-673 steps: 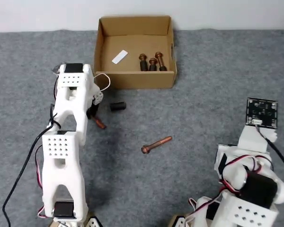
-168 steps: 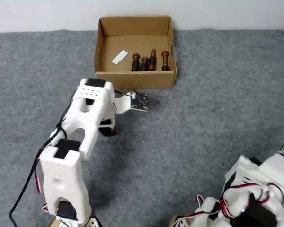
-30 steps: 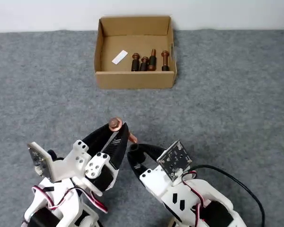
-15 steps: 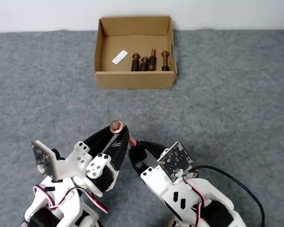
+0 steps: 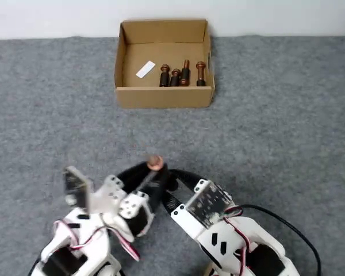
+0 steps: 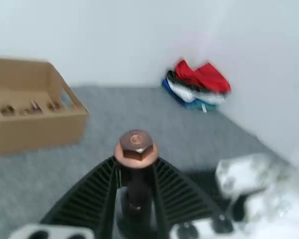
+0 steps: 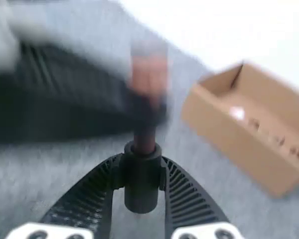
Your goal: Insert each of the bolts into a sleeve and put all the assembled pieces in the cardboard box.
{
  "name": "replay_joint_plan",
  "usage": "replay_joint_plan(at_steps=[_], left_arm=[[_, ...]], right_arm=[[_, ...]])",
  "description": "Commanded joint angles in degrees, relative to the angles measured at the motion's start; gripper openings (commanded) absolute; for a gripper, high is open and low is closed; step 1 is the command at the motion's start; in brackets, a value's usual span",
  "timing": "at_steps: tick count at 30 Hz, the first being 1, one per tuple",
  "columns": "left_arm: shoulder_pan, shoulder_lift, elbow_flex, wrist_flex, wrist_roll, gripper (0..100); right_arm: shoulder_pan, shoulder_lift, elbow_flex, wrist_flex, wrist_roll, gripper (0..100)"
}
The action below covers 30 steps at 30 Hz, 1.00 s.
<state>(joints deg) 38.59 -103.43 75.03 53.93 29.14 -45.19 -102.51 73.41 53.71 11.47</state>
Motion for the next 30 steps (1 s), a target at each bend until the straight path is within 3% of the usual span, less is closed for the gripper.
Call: replay_joint_plan(at_steps=[1,5,11,18,23,27,30], left_arm=[[2.3,-0.1,1.0,1.0,0.3,0],[2.3,-0.1,1.7,1.1,-4.2,0],[2.2,-0.1,1.5,5.1,-4.7,1],[2.2,-0.1,0.6,6.7,-4.8,12],[2.1,-0.1,0.6,6.6,-4.8,13],[-1.2,-0.1,-0.6,6.3,-5.5,13],[-5.2,-0.1,-1.9,6.3,-9.9,13]], right_arm=[[0.2,0.0,-4.8,-3.7,2.6,0.8],[0.2,0.0,-4.7,-3.6,2.9,0.8],[0.2,0.0,-4.7,-3.6,2.9,0.8],[0.2,0.0,-4.2,-3.6,3.2,0.8],[0.2,-0.1,-3.4,-3.6,4.0,0.8],[0.2,-0.1,-3.4,-3.6,4.0,0.8],[0.2,-0.1,-3.3,-3.6,4.0,0.8]])
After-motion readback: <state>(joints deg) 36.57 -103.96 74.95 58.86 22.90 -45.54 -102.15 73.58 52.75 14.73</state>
